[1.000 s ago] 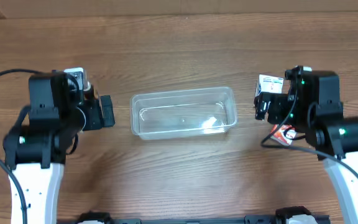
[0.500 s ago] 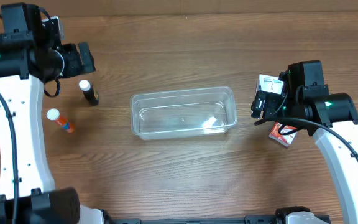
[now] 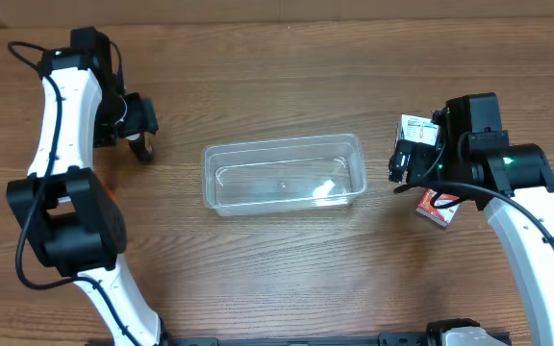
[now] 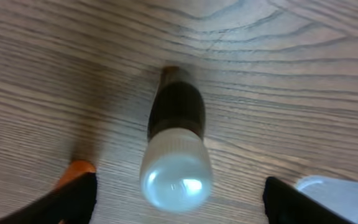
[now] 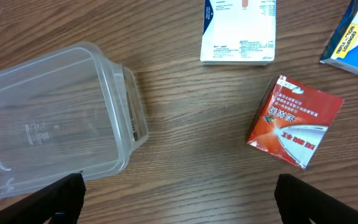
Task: Pack container
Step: 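Reach the left gripper to the black bottle and grasp it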
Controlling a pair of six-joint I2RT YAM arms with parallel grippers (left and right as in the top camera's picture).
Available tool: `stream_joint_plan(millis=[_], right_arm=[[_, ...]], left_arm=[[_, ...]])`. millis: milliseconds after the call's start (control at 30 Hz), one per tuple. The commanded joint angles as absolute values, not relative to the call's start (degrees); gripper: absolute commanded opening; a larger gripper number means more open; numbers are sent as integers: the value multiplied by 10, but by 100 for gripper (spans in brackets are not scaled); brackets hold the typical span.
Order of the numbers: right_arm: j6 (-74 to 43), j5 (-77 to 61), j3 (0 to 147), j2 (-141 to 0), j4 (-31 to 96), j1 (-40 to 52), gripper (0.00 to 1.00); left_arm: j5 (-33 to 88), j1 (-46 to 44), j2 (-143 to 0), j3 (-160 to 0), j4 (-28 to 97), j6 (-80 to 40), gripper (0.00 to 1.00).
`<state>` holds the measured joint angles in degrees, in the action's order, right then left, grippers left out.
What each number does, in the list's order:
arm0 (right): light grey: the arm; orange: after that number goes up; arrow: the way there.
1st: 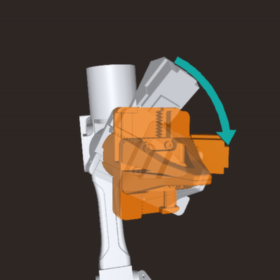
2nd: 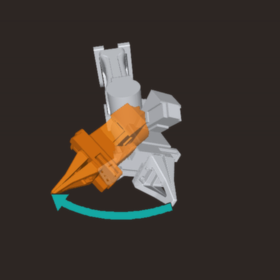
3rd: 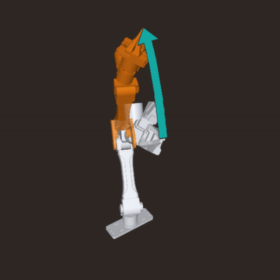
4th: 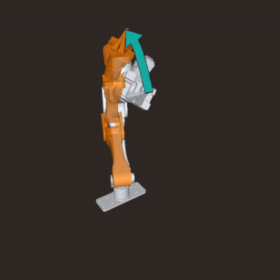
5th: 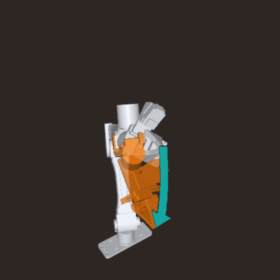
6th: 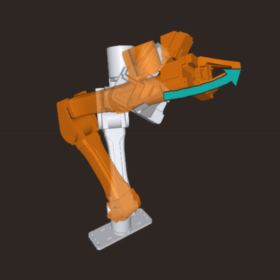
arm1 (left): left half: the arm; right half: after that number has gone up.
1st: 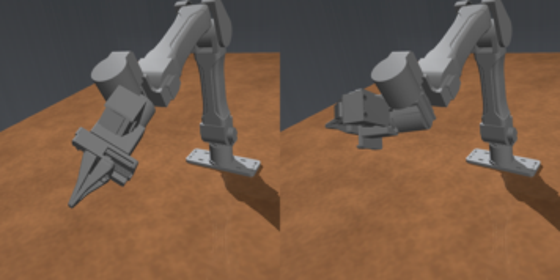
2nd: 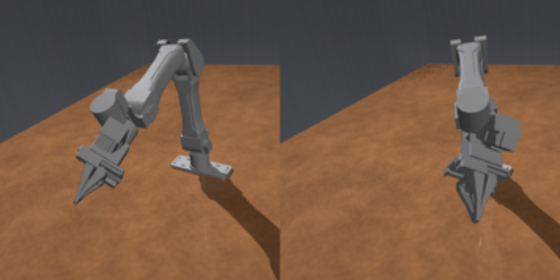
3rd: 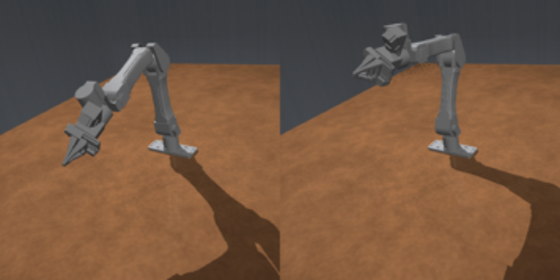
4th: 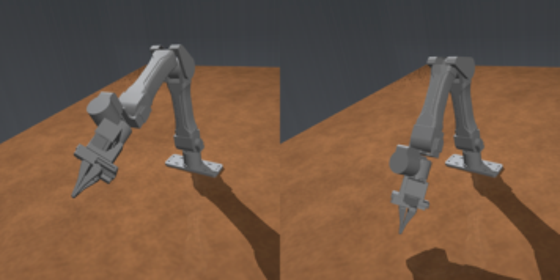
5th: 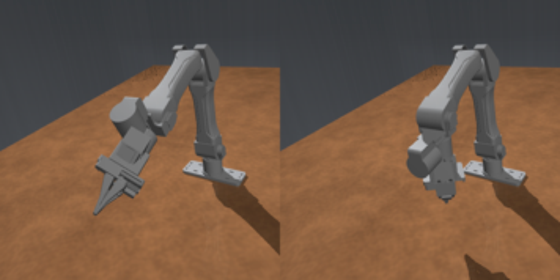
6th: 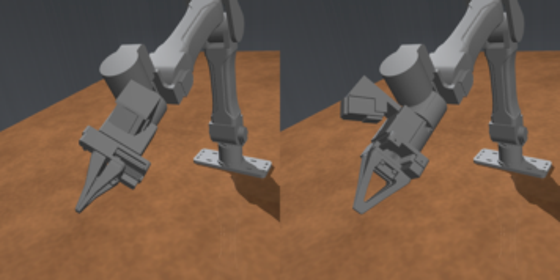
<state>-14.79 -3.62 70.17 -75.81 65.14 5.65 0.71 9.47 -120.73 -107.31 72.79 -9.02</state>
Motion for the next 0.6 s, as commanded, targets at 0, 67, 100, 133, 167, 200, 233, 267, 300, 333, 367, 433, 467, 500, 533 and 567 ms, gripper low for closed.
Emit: stream_joint_plan(millis=[0, 67, 100, 133, 167, 200, 233, 267, 300, 333, 367, 433, 467, 500, 533, 567], right_arm=[[-151, -36, 717, -756, 651, 54, 100], [-151, -38, 717, -756, 653, 54, 100], [-151, -38, 717, -756, 653, 54, 100], [-151, -38, 717, -756, 653, 54, 100], [-151, -38, 717, -756, 653, 54, 100], [-151, -37, 717, -756, 653, 54, 100], [-151, -37, 717, -756, 653, 54, 100], [-151, -37, 717, -756, 653, 54, 100], [-151, -37, 717, -756, 653, 54, 100], [-151, -37, 717, -756, 653, 54, 100], [-151, -37, 717, -756, 653, 54, 100], [-151, -37, 717, -756, 653, 54, 100], [-151, -37, 717, -756, 653, 54, 100], [-151, -37, 717, -756, 653, 54, 100], [-151, -37, 717, -756, 653, 54, 100], [-151, -37, 717, -756, 653, 54, 100]], left_arm=[[-7, 97, -1226, -1082, 721, -96, 66], [-7, 97, -1226, -1082, 709, -96, 52], [-15, 97, -1226, -1082, 700, -97, 47], [-22, 97, -1226, -1082, 696, -97, 47], [-34, 97, -1226, -1082, 691, -97, 45], [-36, 97, -1226, -1082, 687, -94, 41], [-36, 97, -1226, -1082, 686, -94, 38], [-36, 97, -1226, -1082, 687, -94, 37], [-36, 97, -1226, -1082, 687, -94, 31], [-36, 97, -1226, -1082, 688, -94, 26], [-36, 97, -1226, -1082, 690, -94, 20], [-35, 96, -1226, -1082, 693, -94, 15], [-34, 96, -1226, -1082, 694, -94, 13], [-34, 94, -1226, -1082, 697, -94, 9], [-34, 89, -1221, -1085, 709, -94, 4], [-33, 84, -1217, -1093, 721, -95, 4]])
